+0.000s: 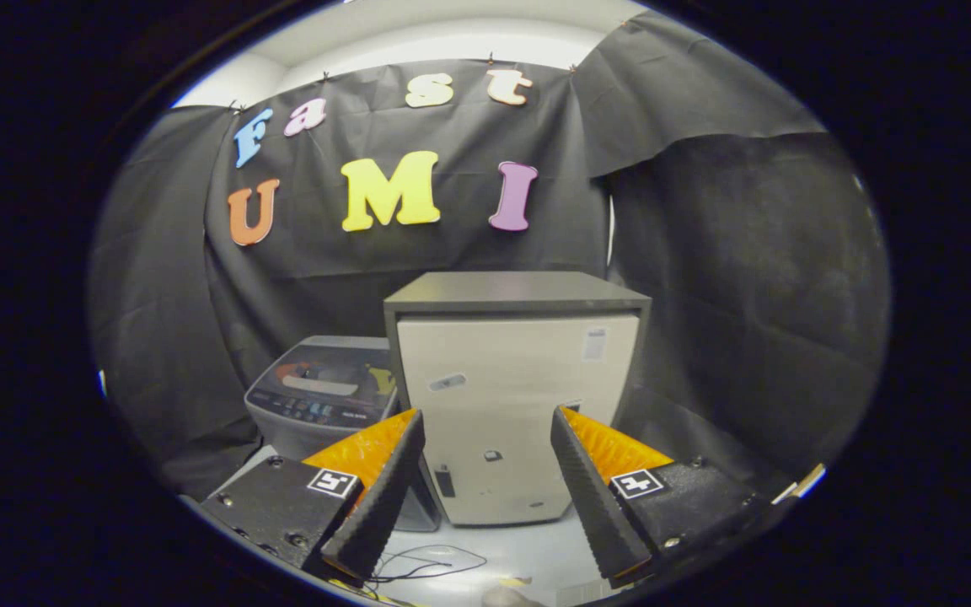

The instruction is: Put the clothes into the washing machine and then close the washing machine lid.

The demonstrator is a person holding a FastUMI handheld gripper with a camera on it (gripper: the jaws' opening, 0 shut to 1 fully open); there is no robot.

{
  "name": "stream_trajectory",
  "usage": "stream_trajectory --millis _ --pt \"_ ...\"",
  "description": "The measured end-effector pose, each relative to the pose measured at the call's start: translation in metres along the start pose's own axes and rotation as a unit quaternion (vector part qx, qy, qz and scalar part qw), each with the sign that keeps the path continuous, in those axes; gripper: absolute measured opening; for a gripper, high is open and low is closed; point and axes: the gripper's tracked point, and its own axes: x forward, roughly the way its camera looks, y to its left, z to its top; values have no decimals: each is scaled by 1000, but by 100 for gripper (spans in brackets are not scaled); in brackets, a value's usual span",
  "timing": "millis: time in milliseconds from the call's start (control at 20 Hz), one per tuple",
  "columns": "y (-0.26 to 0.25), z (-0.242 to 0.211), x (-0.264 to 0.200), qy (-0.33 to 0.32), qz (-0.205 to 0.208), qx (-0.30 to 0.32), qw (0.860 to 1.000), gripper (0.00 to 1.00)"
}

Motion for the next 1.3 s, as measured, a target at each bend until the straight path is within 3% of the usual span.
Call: stream_trajectory --millis 600,1300 --pt "-68 -25 -104 -10 3 -14 1000 95" --pt "-99 -25 -120 -7 -4 2 1000 94"
